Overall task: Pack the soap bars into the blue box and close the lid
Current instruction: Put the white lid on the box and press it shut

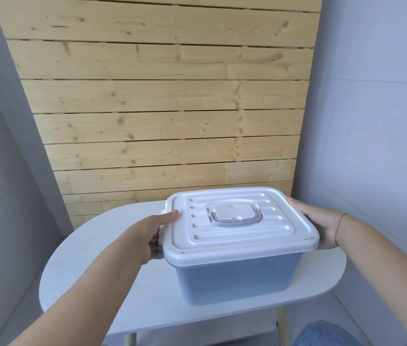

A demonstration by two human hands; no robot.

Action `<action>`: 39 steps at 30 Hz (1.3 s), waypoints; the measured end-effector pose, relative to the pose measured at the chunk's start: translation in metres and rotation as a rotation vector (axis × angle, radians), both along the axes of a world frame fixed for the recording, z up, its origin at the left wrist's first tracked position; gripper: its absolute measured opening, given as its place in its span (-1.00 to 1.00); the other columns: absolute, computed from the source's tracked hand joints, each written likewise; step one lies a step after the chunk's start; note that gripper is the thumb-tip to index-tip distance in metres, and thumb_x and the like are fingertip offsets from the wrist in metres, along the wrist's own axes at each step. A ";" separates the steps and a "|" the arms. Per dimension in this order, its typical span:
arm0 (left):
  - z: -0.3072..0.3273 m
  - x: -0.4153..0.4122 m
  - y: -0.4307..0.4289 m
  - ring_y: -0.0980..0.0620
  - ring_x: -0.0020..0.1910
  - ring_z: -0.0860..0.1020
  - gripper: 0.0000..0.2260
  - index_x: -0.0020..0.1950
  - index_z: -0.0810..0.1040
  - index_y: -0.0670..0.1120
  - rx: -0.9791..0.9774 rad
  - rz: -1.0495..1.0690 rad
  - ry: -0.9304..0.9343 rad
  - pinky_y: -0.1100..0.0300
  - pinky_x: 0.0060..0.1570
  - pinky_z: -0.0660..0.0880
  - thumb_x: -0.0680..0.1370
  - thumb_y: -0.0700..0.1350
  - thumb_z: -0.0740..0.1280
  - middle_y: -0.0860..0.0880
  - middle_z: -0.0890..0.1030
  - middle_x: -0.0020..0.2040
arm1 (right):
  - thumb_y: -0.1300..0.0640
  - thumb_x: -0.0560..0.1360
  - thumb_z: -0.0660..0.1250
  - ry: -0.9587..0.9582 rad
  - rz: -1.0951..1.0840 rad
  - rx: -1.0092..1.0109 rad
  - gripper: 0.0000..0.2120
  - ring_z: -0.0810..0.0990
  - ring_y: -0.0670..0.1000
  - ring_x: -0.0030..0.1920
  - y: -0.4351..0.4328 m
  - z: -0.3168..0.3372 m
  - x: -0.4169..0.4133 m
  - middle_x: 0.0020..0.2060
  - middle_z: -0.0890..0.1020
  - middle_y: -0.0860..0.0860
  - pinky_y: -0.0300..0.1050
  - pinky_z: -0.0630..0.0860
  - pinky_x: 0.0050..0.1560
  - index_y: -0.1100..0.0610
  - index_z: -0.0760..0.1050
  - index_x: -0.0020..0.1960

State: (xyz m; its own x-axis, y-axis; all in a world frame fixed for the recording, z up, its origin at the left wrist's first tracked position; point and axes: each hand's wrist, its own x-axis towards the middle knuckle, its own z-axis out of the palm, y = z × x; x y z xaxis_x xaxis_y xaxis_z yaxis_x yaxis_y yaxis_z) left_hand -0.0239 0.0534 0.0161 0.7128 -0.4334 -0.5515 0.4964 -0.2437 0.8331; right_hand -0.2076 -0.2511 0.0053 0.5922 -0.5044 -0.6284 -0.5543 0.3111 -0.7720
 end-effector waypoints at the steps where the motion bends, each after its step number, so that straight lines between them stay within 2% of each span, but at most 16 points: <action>1: 0.001 0.001 -0.002 -0.18 -0.18 0.60 -0.61 0.10 0.58 -0.25 0.016 0.013 -0.065 -0.03 -0.17 0.58 0.38 -0.05 0.50 -0.19 0.65 -0.07 | -0.27 0.22 0.49 -0.008 -0.008 -0.072 -0.29 0.66 0.09 0.02 0.004 0.007 0.001 0.17 0.64 0.07 -0.06 0.63 -0.09 0.09 0.55 0.26; 2: 0.001 0.002 -0.005 -0.17 -0.24 0.57 -0.65 0.07 0.58 -0.26 0.034 0.043 -0.128 0.03 -0.32 0.55 0.40 -0.07 0.49 -0.20 0.63 -0.10 | -0.22 0.31 0.45 -0.004 -0.035 -0.157 -0.35 0.66 0.12 -0.05 0.005 0.011 0.004 0.13 0.66 0.13 -0.08 0.62 -0.17 0.17 0.54 0.25; 4: 0.000 -0.003 -0.011 -0.12 -0.34 0.51 -0.70 0.01 0.54 -0.26 0.103 0.124 -0.265 0.15 -0.46 0.43 0.45 -0.06 0.44 -0.16 0.57 -0.22 | -0.17 0.42 0.36 0.074 -0.077 -0.436 -0.41 0.63 0.16 -0.04 0.011 0.015 0.012 0.11 0.64 0.19 -0.07 0.56 -0.10 0.27 0.50 0.23; 6: -0.004 -0.013 -0.017 -0.10 -0.31 0.47 -0.67 0.06 0.49 -0.29 0.206 0.172 -0.408 0.17 -0.41 0.36 0.52 -0.01 0.31 -0.08 0.49 -0.27 | -0.15 0.51 0.23 0.164 -0.051 -0.654 -0.44 0.55 0.19 0.03 0.019 0.016 0.017 0.09 0.58 0.17 -0.07 0.44 0.00 0.33 0.45 0.23; 8: -0.010 -0.019 -0.023 -0.09 -0.24 0.42 -0.62 0.15 0.44 -0.30 0.273 0.188 -0.501 0.14 -0.28 0.33 0.56 0.01 0.19 -0.03 0.42 -0.28 | -0.09 0.58 0.13 0.202 -0.008 -0.730 -0.52 0.44 0.17 -0.02 0.027 0.018 0.020 -0.01 0.49 0.15 -0.09 0.31 -0.02 0.32 0.43 0.21; 10: -0.014 -0.019 -0.026 -0.09 -0.22 0.40 -0.63 0.18 0.40 -0.31 0.286 0.193 -0.529 0.13 -0.20 0.32 0.58 -0.02 0.14 -0.02 0.39 -0.28 | -0.05 0.60 0.06 0.237 0.015 -0.791 -0.58 0.41 0.16 -0.06 0.029 0.019 0.022 -0.09 0.47 0.14 -0.10 0.29 -0.06 0.30 0.44 0.15; 13: -0.013 -0.017 -0.027 -0.12 -0.16 0.40 -0.65 0.19 0.39 -0.31 0.318 0.188 -0.571 0.14 -0.19 0.31 0.59 -0.05 0.12 -0.04 0.42 -0.23 | 0.01 0.61 -0.01 0.307 0.034 -0.898 -0.65 0.43 0.17 -0.10 0.033 0.020 0.026 -0.18 0.49 0.15 -0.09 0.31 -0.10 0.24 0.40 -0.05; 17: -0.011 -0.019 -0.026 -0.12 -0.16 0.39 -0.66 0.19 0.40 -0.33 0.424 0.165 -0.681 0.14 -0.40 0.21 0.59 -0.08 0.12 -0.24 0.56 0.01 | 0.04 0.61 -0.05 0.335 0.050 -0.938 -0.69 0.42 0.17 -0.07 0.034 0.019 0.027 -0.10 0.47 0.15 -0.09 0.32 -0.06 0.21 0.36 -0.07; 20: -0.009 -0.020 -0.025 -0.12 -0.17 0.40 -0.68 0.17 0.42 -0.32 0.494 0.140 -0.750 0.15 -0.43 0.20 0.60 -0.08 0.10 -0.15 0.48 -0.13 | 0.06 0.62 -0.07 0.355 0.052 -0.941 -0.70 0.40 0.16 -0.06 0.036 0.020 0.028 -0.09 0.45 0.15 -0.09 0.31 -0.04 0.19 0.35 -0.07; 23: -0.008 -0.020 -0.025 -0.12 -0.18 0.41 -0.76 -0.04 0.43 -0.24 0.525 0.117 -0.764 0.14 -0.35 0.24 0.60 -0.09 0.09 -0.05 0.43 -0.28 | 0.10 0.61 -0.07 0.349 0.043 -0.935 -0.65 0.40 0.16 -0.06 0.037 0.022 0.029 -0.07 0.48 0.18 -0.09 0.29 -0.04 0.21 0.38 -0.19; 25: -0.005 -0.020 -0.025 -0.13 -0.20 0.42 -0.76 -0.19 0.37 -0.21 0.534 0.108 -0.741 0.16 -0.34 0.25 0.60 -0.10 0.09 -0.03 0.39 -0.34 | 0.14 0.61 -0.09 0.363 0.054 -0.925 -0.63 0.41 0.17 -0.01 0.042 0.024 0.029 0.07 0.52 0.22 -0.08 0.31 0.01 0.24 0.46 -0.01; 26: -0.004 -0.019 -0.026 -0.13 -0.20 0.42 -0.74 -0.24 0.36 -0.19 0.536 0.106 -0.726 0.16 -0.35 0.25 0.59 -0.10 0.09 -0.03 0.39 -0.35 | 0.17 0.62 -0.11 0.373 0.057 -0.925 -0.62 0.43 0.18 0.05 0.044 0.024 0.030 0.16 0.51 0.22 -0.06 0.33 0.06 0.27 0.45 0.13; 28: -0.002 -0.015 -0.027 -0.13 -0.21 0.42 -0.73 -0.28 0.34 -0.17 0.546 0.106 -0.694 0.18 -0.39 0.23 0.59 -0.11 0.10 -0.03 0.39 -0.35 | 0.25 0.61 -0.12 0.363 0.028 -0.916 -0.62 0.46 0.19 0.21 0.046 0.025 0.030 0.26 0.48 0.19 -0.07 0.37 0.16 0.30 0.37 0.26; 32: 0.003 -0.005 -0.032 -0.15 -0.18 0.44 -0.75 -0.29 0.37 -0.18 0.534 0.123 -0.609 0.16 -0.24 0.32 0.58 -0.15 0.15 -0.05 0.40 -0.35 | 0.18 0.64 -0.12 0.340 0.043 -0.862 -0.58 0.41 0.20 0.32 0.041 0.026 0.032 0.34 0.43 0.22 -0.08 0.31 0.25 0.31 0.29 0.39; 35: 0.005 -0.007 -0.037 -0.15 -0.20 0.44 -0.75 -0.32 0.35 -0.18 0.560 0.124 -0.617 0.14 -0.22 0.34 0.57 -0.23 0.15 -0.07 0.40 -0.37 | 0.14 0.64 -0.10 0.309 0.063 -0.810 -0.57 0.38 0.20 0.35 0.035 0.024 0.034 0.38 0.39 0.23 -0.10 0.30 0.25 0.31 0.23 0.43; 39: 0.006 -0.012 -0.040 -0.13 -0.17 0.41 -0.75 -0.34 0.29 -0.16 0.613 0.084 -0.676 0.14 -0.17 0.33 0.56 -0.29 0.11 -0.05 0.36 -0.37 | 0.15 0.64 -0.06 0.265 0.081 -0.772 -0.58 0.42 0.19 0.29 0.030 0.020 0.034 0.35 0.42 0.22 -0.12 0.30 0.10 0.28 0.24 0.43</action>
